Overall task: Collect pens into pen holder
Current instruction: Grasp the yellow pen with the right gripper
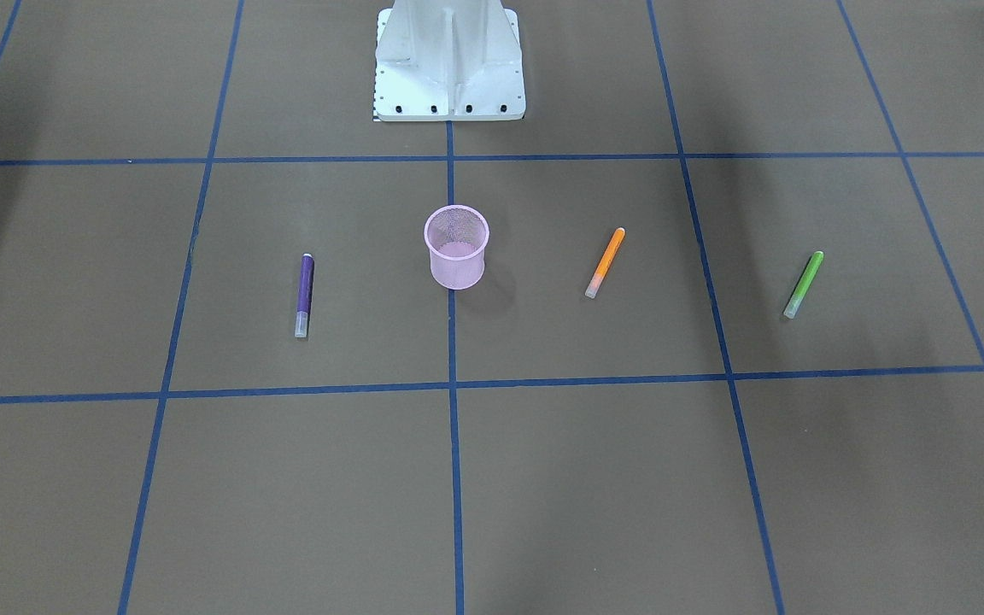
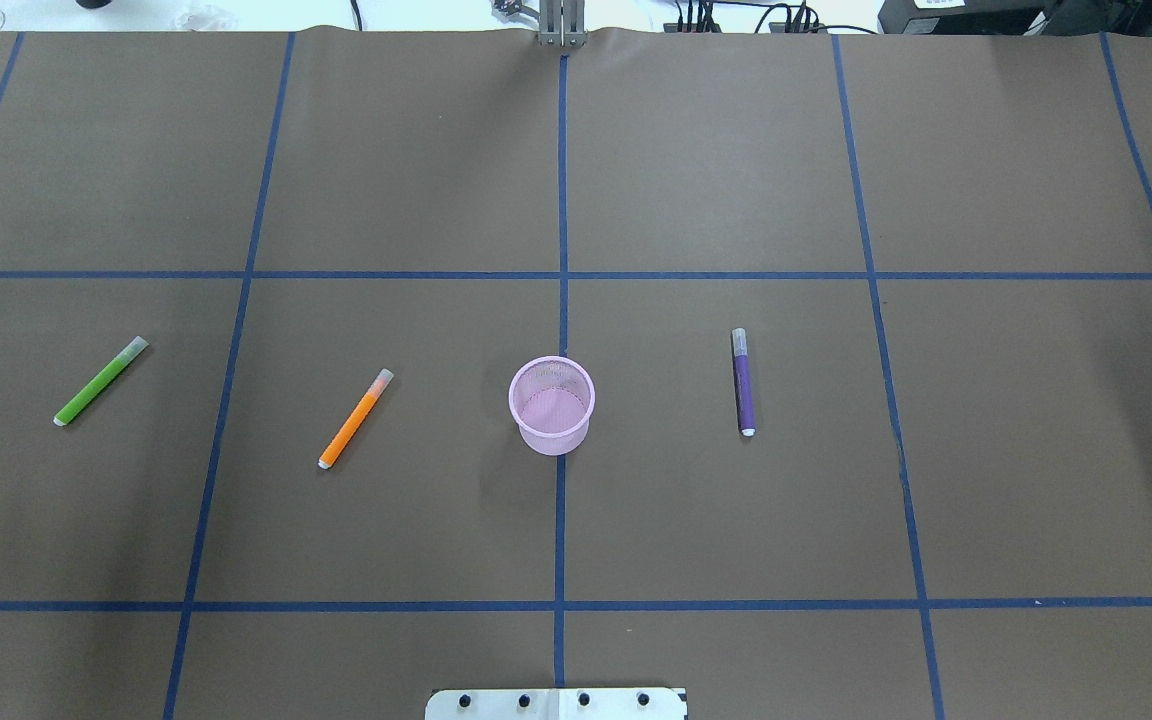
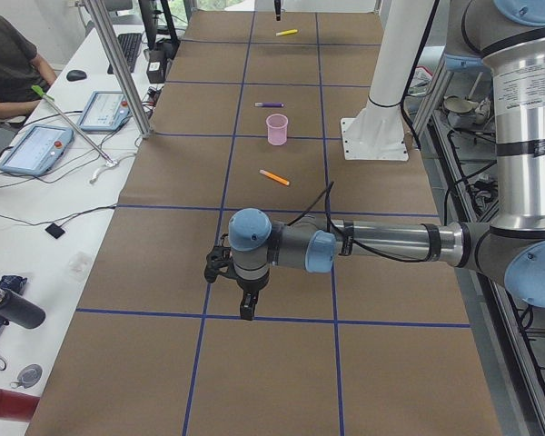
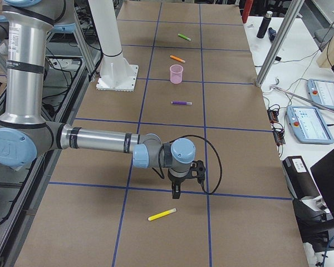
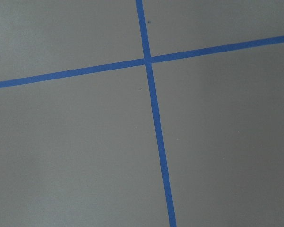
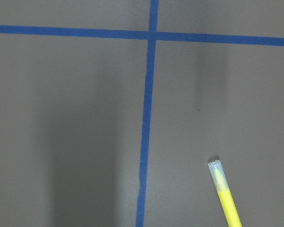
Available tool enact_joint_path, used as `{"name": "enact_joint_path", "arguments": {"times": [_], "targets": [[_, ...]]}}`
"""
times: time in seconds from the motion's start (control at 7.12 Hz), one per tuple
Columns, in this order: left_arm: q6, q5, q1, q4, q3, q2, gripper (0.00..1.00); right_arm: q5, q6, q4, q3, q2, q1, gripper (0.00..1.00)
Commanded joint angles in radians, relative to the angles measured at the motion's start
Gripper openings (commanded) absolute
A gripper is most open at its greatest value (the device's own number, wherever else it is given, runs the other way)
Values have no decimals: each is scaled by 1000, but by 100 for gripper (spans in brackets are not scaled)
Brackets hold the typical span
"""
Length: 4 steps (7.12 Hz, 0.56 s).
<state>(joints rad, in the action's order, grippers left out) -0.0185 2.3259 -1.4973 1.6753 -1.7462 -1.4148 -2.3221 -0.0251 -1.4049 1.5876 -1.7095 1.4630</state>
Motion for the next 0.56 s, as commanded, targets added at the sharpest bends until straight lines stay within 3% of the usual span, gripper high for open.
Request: {"name": "enact_joint_path", "arguments": {"times": [0.0, 0.14, 0.42], "targets": [[3, 1, 0, 0, -3, 0, 100, 38, 148, 364, -235, 1, -6, 100], [5, 3, 0, 1, -4, 0, 100, 36, 152, 426, -274, 1, -7, 100], [6, 23, 0, 0, -4, 0, 100, 29, 148, 425, -294, -12, -26, 100]]}}
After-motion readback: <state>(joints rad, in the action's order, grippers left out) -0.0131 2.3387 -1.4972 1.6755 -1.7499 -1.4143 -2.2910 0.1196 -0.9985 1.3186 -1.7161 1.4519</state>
